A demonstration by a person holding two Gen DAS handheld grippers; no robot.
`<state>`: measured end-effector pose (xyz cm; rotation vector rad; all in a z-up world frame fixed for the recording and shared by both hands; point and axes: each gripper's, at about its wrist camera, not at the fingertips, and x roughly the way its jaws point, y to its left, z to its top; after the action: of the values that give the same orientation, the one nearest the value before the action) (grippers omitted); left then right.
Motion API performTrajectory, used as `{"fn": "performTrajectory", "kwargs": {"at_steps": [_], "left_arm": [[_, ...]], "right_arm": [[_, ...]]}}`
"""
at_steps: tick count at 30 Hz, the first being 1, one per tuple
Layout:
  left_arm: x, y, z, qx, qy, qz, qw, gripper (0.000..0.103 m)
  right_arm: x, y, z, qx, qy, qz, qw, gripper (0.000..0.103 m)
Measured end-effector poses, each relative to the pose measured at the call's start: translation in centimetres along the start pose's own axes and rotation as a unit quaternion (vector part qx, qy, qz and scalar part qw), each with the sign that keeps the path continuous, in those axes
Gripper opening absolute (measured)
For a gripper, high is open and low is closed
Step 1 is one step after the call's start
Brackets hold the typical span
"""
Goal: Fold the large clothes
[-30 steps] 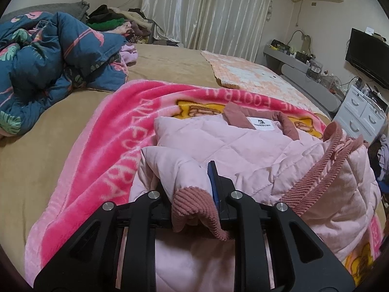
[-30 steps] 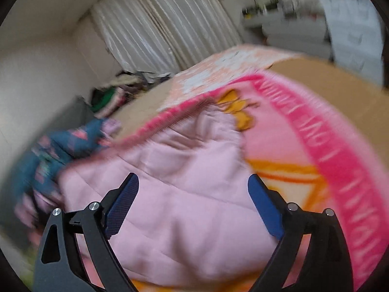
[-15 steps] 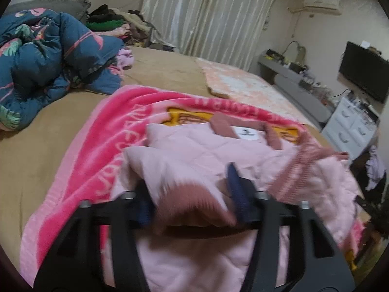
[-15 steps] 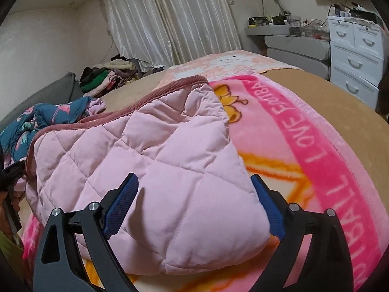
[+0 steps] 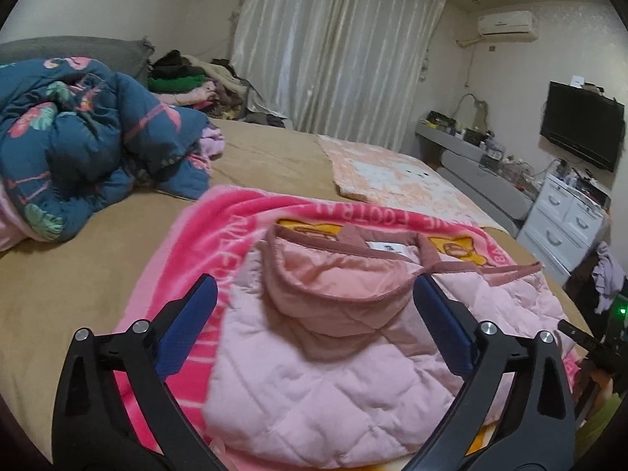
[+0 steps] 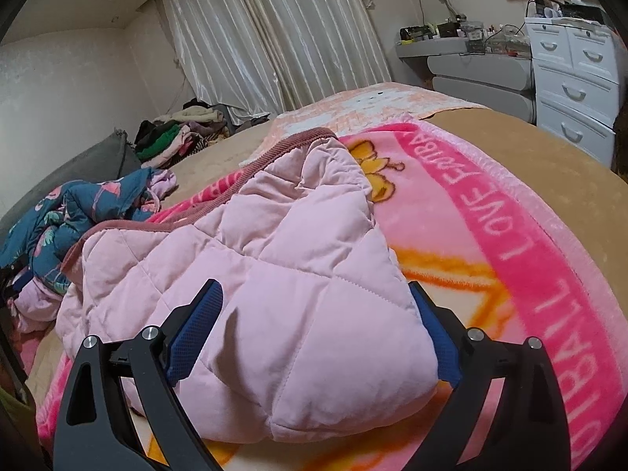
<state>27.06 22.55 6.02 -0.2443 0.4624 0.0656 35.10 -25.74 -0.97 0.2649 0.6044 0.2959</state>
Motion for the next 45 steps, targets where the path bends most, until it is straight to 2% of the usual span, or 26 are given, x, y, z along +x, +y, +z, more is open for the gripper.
{"fn": "performTrajectory", "kwargs": {"at_steps": [7, 16, 24, 28, 32, 36, 38, 40, 41, 43, 44, 45], "left_arm": [[-1.6, 2.1, -1.2, -0.011, 0.000, 0.032, 0.9994, 0.094], [0.0, 3.8, -6.1, -0.012, 0.068, 0.040, 0.9969, 0.094], [2.3, 3.4, -8.7, 0.007, 0.112, 0.022, 0.9934, 0.094], [3.7, 3.1, -9.8, 0.018, 0.131, 0.023, 0.9909, 0.094], [4.9, 2.9, -9.8, 0.027, 0.133, 0.034, 0.9901, 0.094], [6.5, 3.3, -9.4, 0.023, 0.142, 0.016, 0.9895, 0.094], [7.1, 3.5, -9.3, 0.022, 0.150, 0.007, 0.9884, 0.087], [7.5, 3.5, -9.4, 0.025, 0.149, 0.012, 0.9884, 0.054], [7.6, 3.5, -9.4, 0.028, 0.149, 0.016, 0.9884, 0.047], [7.6, 3.6, -9.4, 0.024, 0.147, 0.008, 0.9888, 0.027], [7.5, 3.5, -9.2, 0.024, 0.144, 0.008, 0.9893, 0.025], [7.5, 3.3, -9.0, 0.025, 0.141, 0.008, 0.9897, 0.021]], "right_arm": [[-1.0, 0.5, 0.4, -0.010, -0.018, -0.007, 1.000, 0.093], [-1.5, 1.0, 0.2, -0.039, -0.019, -0.020, 0.999, 0.093], [-1.9, 0.6, 0.3, -0.049, -0.020, -0.026, 0.998, 0.093], [-1.3, 0.1, 0.0, -0.064, 0.003, -0.038, 0.997, 0.093], [-0.2, -0.1, -0.5, -0.059, 0.022, -0.027, 0.998, 0.093], [0.5, 0.1, -1.0, -0.075, 0.039, -0.028, 0.996, 0.093], [0.8, -0.1, -1.2, -0.075, 0.044, -0.025, 0.996, 0.092], [1.0, -0.1, -1.3, -0.072, 0.046, -0.002, 0.996, 0.072], [1.1, 0.2, -1.3, -0.077, 0.046, -0.008, 0.996, 0.070], [1.3, 0.9, -1.3, -0.100, 0.041, -0.024, 0.994, 0.051], [1.3, 1.1, -1.3, -0.105, 0.038, -0.028, 0.993, 0.048], [1.2, 1.2, -1.2, -0.105, 0.033, -0.031, 0.993, 0.040]]}}
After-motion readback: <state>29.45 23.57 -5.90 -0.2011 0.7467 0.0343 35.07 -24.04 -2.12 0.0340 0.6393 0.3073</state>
